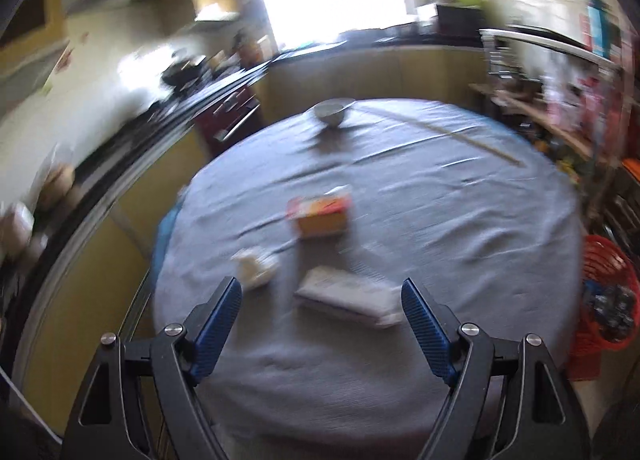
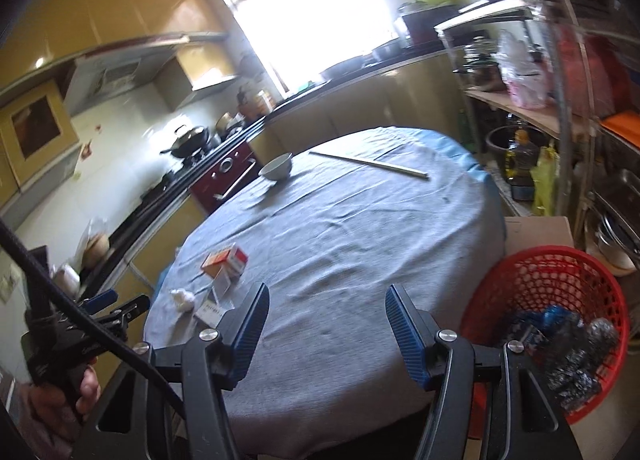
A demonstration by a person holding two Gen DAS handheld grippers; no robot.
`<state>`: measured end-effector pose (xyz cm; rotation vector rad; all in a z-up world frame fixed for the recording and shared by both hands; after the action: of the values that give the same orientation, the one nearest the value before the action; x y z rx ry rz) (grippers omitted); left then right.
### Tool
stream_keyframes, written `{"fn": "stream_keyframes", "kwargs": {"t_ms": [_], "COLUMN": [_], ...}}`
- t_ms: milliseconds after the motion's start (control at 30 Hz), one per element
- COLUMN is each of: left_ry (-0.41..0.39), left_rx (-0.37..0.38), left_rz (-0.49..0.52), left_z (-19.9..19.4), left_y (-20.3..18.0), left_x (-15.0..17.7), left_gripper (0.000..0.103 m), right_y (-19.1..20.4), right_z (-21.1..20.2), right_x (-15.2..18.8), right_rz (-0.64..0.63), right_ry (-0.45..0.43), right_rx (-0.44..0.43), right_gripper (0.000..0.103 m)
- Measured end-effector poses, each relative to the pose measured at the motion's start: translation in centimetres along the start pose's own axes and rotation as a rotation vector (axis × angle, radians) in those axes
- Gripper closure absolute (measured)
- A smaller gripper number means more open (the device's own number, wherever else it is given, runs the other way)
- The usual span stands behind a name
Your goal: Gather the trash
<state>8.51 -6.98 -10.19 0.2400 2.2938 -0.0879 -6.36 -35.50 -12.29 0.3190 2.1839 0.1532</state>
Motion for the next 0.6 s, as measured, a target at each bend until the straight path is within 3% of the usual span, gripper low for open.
{"fn": "stream_keyframes", "kwargs": {"t_ms": [133,300,467,600], "left_ry": [0.041,0.066,0.071,0.101], "left_rx": [-0.125,-0.202,-0.184,-0.144], "left_rz": [-0.082,-0.162,-0.211,-0.236], "left_z": [2.7,4.3,5.3,6.9], "left_y": [6.0,11.0,13.0,13.9], "left_x": [0.3,0.2,-0.3,-0.7], "left_gripper": [0.021,0.021,0.021,0.021], "right_y": [1.8,5.5,10.2,12.2], "right_z": [2.6,6.7,10.8,13.8], "right_x": [-0.5,-1.6,-2.4,-3.0], "right_rz": [-0.033,-0.093,-0.165,-0.21], "right_ry": [0.052,0.119,0.187,0.227], "right_rx": [-0.038,-0.13,-0.237,-0.245], "right_gripper": [0.038,0.038,0.038,0.038]}}
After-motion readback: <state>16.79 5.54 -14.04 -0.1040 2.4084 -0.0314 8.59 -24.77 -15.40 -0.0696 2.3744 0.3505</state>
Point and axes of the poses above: each gripper's, at about its wrist camera, not at the fingertips, and z roughly the way its jaws point, y to its left, x to its underside, the point moved 1 cm from there along z, roughly the way its jaws point, and after that the axes turned 14 degrees about -z, right-handed, at the moved point
